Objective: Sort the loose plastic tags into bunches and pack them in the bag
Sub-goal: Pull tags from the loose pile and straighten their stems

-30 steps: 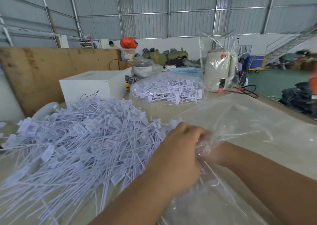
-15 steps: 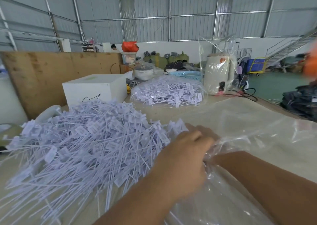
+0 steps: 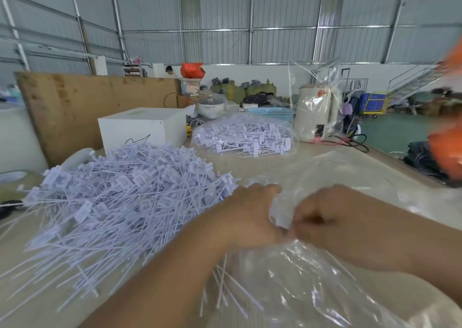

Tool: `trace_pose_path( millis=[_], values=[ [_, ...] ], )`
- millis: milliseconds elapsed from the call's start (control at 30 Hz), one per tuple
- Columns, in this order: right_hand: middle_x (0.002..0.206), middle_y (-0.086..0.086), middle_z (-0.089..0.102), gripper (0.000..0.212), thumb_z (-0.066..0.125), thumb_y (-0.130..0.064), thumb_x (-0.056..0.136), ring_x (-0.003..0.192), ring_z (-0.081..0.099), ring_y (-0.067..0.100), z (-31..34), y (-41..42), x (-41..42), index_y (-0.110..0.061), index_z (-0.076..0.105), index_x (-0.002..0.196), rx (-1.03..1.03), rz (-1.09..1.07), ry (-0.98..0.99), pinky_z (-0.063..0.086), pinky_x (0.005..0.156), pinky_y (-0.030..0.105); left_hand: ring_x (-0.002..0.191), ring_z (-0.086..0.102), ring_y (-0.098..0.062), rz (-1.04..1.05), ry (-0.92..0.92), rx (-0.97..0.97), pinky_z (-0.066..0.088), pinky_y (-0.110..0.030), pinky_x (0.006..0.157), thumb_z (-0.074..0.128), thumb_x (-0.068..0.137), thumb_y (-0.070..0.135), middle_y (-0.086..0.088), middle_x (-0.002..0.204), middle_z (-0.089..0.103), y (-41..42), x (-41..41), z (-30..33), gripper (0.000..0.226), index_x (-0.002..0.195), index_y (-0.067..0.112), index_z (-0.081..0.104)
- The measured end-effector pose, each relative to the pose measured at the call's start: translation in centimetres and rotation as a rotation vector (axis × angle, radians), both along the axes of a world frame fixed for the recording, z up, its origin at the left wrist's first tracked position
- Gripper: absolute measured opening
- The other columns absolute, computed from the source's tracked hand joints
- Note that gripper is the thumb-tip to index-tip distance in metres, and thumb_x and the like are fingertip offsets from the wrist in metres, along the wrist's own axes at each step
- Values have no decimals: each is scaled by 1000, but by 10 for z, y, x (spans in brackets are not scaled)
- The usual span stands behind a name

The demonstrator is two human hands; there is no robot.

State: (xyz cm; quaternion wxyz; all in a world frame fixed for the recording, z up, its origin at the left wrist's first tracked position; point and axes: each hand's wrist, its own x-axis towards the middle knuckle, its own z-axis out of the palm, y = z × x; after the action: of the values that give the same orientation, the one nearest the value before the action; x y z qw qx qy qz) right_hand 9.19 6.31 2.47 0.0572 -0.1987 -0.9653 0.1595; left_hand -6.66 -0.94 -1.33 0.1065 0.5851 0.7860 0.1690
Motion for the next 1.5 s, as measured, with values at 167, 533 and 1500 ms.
trace_pose_path(
  millis=[167, 533, 1500],
  values=[
    [58, -9, 61, 17, 59, -19, 87, 51, 54, 4, 9, -6, -32, -20, 69, 74, -239, 13, 521, 48, 53, 25, 107, 56, -14, 284, -36, 37, 46, -30, 78, 60, 85, 62, 6, 143, 47, -17, -35, 48, 66, 141, 31, 44],
    [93, 23, 64, 20, 64, -21, 89, 74, 65, 35, -27, -1, -117, -3, 56, 95, -790, -267, 21, 58, 81, 48, 101, 61, -23, 667, 373, -154, 49, -32, 75, 44, 66, 91, 0, 115, 61, -32, -72, 0, 88, 124, 25, 57],
    [75, 21, 58, 16, 67, -7, 75, 70, 53, 29, -73, 17, -159, 5, 68, 86, -1195, -488, 428, 41, 68, 39, 107, 51, -26, 474, 354, 399, 40, -37, 88, 48, 89, 34, 0, 101, 64, -30, -58, -27, 25, 99, 20, 67]
  ],
)
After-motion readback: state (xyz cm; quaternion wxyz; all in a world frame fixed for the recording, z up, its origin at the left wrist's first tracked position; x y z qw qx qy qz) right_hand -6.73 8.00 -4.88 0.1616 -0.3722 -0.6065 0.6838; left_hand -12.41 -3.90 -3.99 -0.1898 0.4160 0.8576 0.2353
